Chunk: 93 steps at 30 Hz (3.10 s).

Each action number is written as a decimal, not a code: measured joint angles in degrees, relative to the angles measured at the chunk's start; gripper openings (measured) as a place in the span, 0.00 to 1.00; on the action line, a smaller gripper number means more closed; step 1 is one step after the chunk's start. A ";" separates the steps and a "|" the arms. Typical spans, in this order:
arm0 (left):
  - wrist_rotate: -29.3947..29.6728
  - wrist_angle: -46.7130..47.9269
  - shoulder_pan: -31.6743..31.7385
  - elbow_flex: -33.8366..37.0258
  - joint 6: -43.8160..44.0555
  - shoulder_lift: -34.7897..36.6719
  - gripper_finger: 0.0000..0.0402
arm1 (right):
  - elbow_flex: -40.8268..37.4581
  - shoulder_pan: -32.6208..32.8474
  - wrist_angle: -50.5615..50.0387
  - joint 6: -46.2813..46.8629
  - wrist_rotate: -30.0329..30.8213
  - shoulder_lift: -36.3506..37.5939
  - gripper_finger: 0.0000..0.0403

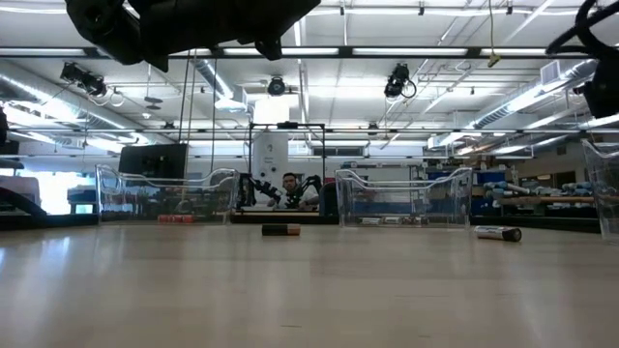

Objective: Sort batteries
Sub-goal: Put the brown battery into the bottom right transparent bin

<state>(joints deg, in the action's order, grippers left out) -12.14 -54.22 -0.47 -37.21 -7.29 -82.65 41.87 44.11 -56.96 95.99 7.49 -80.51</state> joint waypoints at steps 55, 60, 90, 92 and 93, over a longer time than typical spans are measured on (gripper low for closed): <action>2.26 -0.05 0.00 0.00 -0.22 -0.04 0.25 | 2.82 13.20 -3.22 -19.82 -16.78 0.00 0.23; 2.64 -0.08 0.00 0.00 -0.25 -0.04 0.25 | 8.57 11.46 -4.64 -13.16 -8.56 0.00 0.26; 15.30 -8.21 0.86 18.31 -1.16 -0.07 0.01 | 17.37 -27.59 20.09 -58.47 14.14 -1.52 0.11; 15.31 -12.22 0.85 21.20 -1.07 -0.07 0.01 | 17.25 -32.03 29.09 -67.68 9.97 -3.70 0.14; 15.32 -14.10 0.83 22.43 -0.94 -0.07 0.01 | 17.25 -33.95 33.43 -71.91 7.73 -4.96 0.16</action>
<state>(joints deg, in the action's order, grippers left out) 3.18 -68.31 0.36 -14.78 -8.23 -82.72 59.11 10.16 -23.53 24.08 15.22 -85.47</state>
